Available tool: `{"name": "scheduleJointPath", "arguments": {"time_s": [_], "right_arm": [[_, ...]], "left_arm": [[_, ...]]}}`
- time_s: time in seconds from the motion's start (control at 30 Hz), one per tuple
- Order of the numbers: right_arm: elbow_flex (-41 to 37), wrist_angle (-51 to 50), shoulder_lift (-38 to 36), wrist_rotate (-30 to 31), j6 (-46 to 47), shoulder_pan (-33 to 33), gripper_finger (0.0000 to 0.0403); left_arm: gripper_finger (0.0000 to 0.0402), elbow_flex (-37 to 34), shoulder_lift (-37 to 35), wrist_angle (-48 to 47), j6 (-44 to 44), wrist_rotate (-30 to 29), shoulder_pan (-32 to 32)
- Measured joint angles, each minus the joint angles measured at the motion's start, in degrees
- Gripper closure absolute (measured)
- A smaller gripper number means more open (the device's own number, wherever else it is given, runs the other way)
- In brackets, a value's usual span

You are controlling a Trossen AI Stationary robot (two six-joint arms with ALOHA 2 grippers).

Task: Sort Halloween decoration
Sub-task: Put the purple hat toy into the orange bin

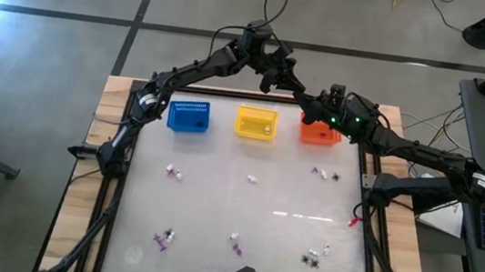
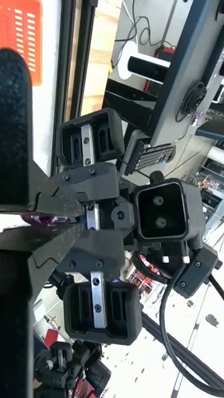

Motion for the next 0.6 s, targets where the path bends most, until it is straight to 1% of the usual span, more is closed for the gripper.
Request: {"name": "scheduleJointPath", "arguments": {"time_s": [0.07,0.23,0.6], "right_arm": [[0.0,0.0,0.0,-0.2,-0.2,0.0,0.0385],[0.0,0.5,0.0,-0.4,-0.5,0.0,0.0393],[0.0,0.8,0.0,-0.4,-1.1,0.0,0.0394]], "left_arm": [[0.0401,0.0,0.0,0.2,0.1,-0.5,0.0],[0.0402,0.0,0.0,0.2,0.0,-0.4,0.1],[0.0402,0.0,0.0,0.1,0.0,-0.2,0.1]]}}
